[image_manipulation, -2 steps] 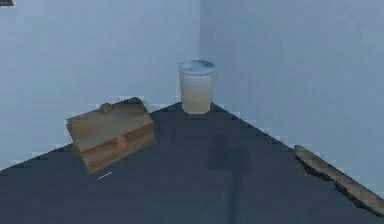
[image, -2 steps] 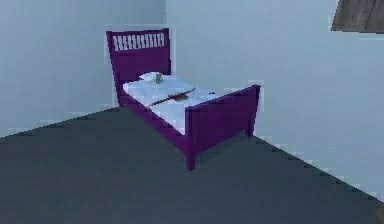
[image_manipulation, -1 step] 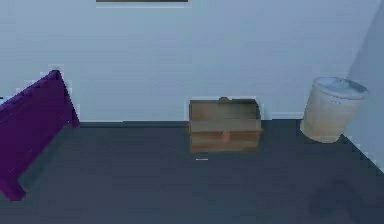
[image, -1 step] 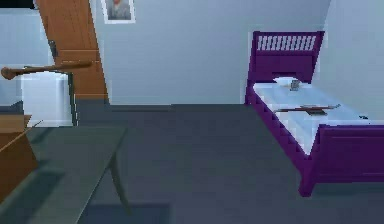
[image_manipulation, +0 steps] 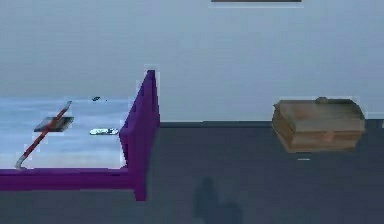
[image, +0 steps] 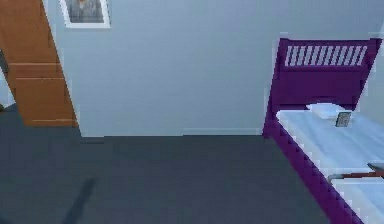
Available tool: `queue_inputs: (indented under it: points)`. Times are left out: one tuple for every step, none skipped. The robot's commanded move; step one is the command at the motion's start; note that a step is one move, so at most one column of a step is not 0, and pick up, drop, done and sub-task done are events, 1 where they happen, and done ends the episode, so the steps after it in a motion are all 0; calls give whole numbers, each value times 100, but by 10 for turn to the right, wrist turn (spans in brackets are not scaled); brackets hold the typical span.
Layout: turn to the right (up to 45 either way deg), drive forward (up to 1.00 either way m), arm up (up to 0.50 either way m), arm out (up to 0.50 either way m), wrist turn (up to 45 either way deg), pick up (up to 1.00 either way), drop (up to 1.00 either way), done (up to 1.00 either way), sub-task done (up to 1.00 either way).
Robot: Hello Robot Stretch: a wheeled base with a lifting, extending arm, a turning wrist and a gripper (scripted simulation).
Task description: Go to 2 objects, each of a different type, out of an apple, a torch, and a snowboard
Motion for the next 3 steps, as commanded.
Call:
queue_inputs:
  points:
    - [-30,0,0,0,0,0,0,0,0]
    - [450,0,0,0,0,0,0,0,0]
    - [450,0,0,0,0,0,0,0,0]
